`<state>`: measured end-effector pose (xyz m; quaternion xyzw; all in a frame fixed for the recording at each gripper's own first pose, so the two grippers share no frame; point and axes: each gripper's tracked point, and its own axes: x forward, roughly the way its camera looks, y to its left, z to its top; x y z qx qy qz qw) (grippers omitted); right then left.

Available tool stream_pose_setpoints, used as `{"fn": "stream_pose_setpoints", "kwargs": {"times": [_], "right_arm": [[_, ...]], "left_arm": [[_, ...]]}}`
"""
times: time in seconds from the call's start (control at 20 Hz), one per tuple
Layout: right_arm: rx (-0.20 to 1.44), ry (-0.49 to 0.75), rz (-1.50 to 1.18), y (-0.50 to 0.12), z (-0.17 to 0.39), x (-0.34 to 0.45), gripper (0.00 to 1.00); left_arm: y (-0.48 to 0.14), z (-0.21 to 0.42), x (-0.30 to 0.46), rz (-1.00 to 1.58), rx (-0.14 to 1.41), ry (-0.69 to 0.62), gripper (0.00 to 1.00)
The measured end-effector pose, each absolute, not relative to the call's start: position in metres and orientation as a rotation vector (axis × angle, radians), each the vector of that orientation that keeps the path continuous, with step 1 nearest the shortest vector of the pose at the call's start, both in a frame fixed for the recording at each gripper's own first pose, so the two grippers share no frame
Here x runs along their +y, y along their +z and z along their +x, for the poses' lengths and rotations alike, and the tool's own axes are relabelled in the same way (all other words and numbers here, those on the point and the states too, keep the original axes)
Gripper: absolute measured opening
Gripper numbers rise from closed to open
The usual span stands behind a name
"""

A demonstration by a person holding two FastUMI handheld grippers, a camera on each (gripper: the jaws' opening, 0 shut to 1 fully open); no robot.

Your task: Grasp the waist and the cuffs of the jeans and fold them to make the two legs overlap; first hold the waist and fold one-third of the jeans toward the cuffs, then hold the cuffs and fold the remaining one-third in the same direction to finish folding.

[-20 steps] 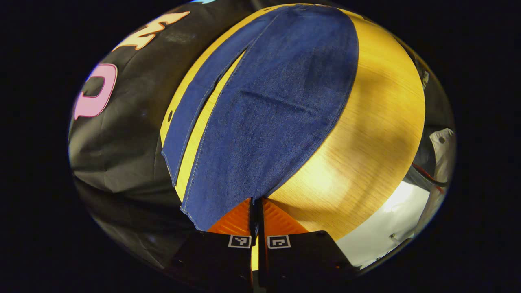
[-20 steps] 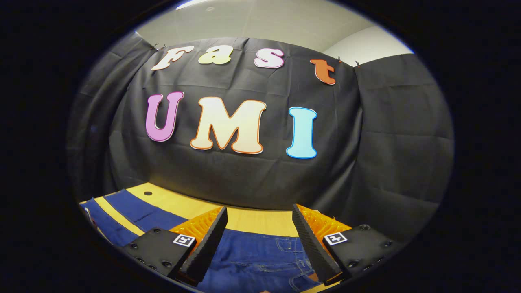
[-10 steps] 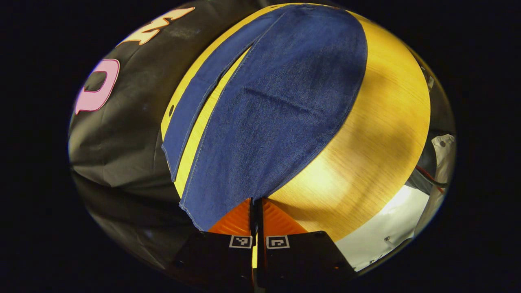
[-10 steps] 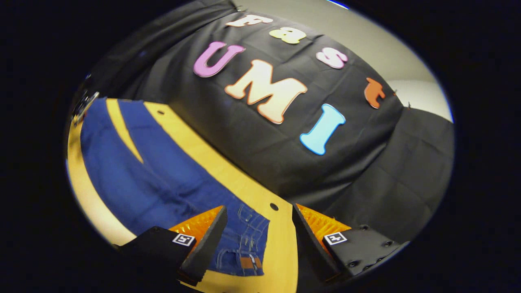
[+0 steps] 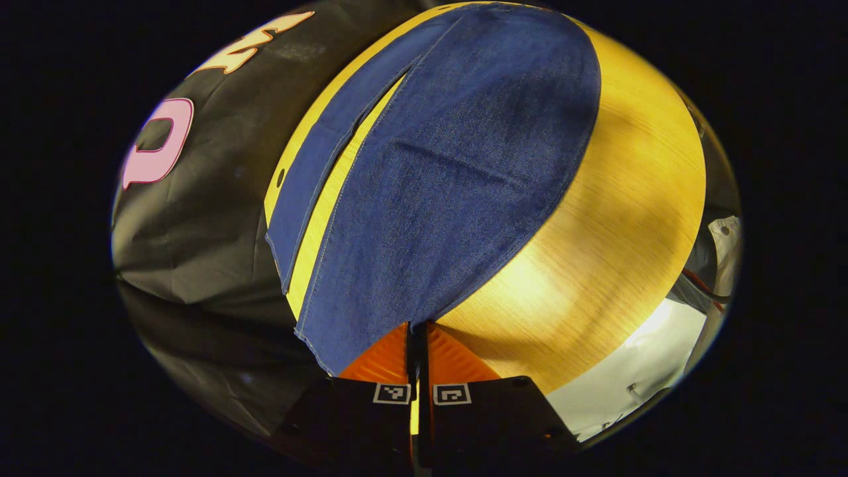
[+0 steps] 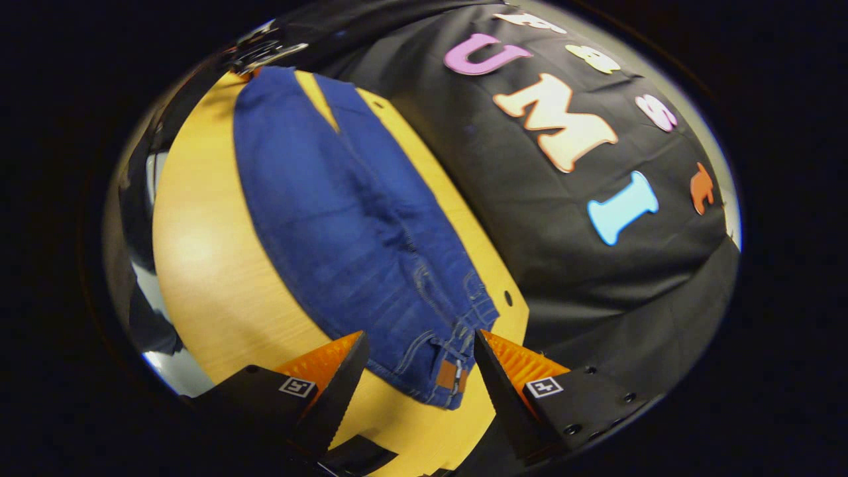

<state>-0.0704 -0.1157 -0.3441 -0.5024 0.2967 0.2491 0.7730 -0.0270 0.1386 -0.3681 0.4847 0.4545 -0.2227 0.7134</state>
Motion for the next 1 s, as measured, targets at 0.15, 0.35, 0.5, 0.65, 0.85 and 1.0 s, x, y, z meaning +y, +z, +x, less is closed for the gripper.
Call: {"fn": "stream_pose_setpoints", "kwargs": {"times": [0.15, 0.35, 0.5, 0.65, 0.85, 1.0], "right_arm": [[0.744, 0.607, -1.1, -0.383, -0.082, -0.122, 0.99], [0.706, 0.675, -1.201, -0.396, -0.074, -0.1, 0.88], [0.681, 0.696, -1.242, -0.41, -0.064, -0.092, 0.64], [0.715, 0.694, -1.229, -0.418, -0.074, -0.089, 0.18], [0.714, 0.628, -1.204, -0.419, -0.065, -0.089, 0.01], [0.703, 0.566, -1.126, -0.402, -0.063, -0.088, 0.03]], "left_arm": [[-0.368, -0.026, 0.139, 1.078, 1.008, -0.488, 0.0], [-0.369, -0.026, 0.138, 1.083, 1.011, -0.49, 0.0], [-0.369, -0.026, 0.139, 1.077, 1.012, -0.49, 0.0], [-0.369, -0.025, 0.138, 1.065, 1.011, -0.479, 0.0], [-0.368, -0.024, 0.138, 1.013, 1.028, -0.416, 0.0], [-0.364, -0.022, 0.136, 0.897, 1.03, -0.348, 0.0]]}}
